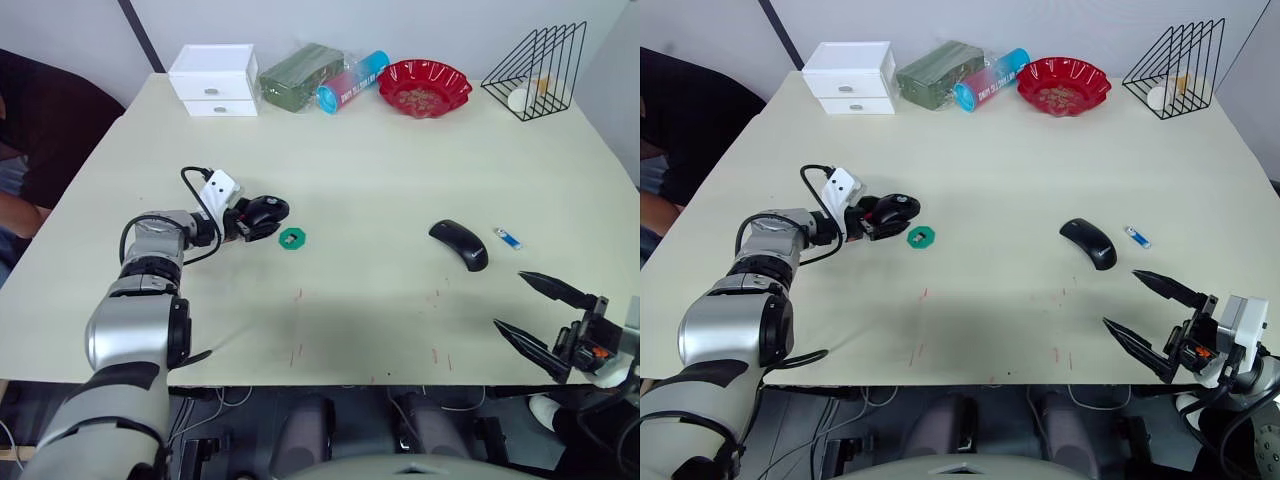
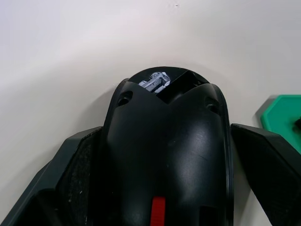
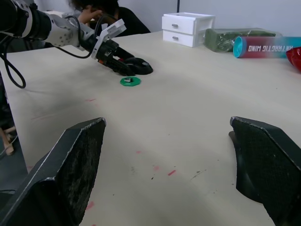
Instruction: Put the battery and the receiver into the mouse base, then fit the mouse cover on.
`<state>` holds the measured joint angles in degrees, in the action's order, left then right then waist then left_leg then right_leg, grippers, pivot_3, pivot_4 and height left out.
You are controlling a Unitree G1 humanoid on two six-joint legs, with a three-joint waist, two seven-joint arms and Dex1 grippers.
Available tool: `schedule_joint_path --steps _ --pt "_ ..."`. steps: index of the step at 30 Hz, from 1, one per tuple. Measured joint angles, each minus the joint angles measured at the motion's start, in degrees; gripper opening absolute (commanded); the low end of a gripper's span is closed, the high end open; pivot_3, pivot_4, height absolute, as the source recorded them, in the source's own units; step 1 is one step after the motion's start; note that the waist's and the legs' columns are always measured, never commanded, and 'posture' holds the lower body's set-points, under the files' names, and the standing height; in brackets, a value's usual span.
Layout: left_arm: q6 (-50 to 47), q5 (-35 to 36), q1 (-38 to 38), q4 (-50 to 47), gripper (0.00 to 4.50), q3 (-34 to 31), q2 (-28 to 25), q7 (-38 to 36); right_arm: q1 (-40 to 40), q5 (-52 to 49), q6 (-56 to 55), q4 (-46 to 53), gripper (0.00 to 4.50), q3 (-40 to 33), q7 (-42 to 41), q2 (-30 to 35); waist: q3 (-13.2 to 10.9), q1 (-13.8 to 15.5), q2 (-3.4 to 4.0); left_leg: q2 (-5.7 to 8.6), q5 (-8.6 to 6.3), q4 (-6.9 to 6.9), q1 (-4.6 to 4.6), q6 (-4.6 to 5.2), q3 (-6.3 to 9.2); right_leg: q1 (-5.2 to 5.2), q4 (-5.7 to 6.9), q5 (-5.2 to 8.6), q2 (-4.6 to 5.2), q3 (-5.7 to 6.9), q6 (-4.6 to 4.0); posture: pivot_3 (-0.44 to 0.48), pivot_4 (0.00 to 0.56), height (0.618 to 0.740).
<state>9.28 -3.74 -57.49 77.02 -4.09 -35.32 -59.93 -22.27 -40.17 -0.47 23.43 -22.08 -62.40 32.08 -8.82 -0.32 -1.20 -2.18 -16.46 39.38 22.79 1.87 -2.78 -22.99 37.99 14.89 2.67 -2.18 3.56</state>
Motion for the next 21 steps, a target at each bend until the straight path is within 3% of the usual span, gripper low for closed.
schedule_joint_path --steps 2,5,21 --pt "-0.16 0.01 -0.01 0.0 3.6 -0.15 0.03 0.07 0.01 -0.02 -0.12 0.29 4.5 -0.01 -0.03 0.0 0.0 -0.01 0.0 0.0 0.0 0.01 0.0 0.0 0.0 0.0 0.0 0.0 0.0 0.0 0.0 0.0 0.15 0.74" --pt "-0.16 0.0 -0.01 -0.01 2.95 -0.26 0.03 -0.03 0.15 -0.14 -0.15 0.29 4.5 -0.01 -0.38 0.0 0.0 -0.01 0.0 0.0 0.0 0.01 0.0 0.0 0.0 0.0 0.0 0.0 0.0 0.0 0.0 0.0 0.15 0.74" --pt "-0.14 -0.01 0.16 0.0 2.95 -0.43 -2.81 -3.32 2.23 0.72 -3.59 -4.11 4.5 0.04 -4.66 -0.02 0.0 -0.31 -0.01 0.0 0.0 0.01 0.02 0.0 -0.01 -0.01 -0.02 0.0 -0.01 0.0 0.0 0.0 0.15 0.74"
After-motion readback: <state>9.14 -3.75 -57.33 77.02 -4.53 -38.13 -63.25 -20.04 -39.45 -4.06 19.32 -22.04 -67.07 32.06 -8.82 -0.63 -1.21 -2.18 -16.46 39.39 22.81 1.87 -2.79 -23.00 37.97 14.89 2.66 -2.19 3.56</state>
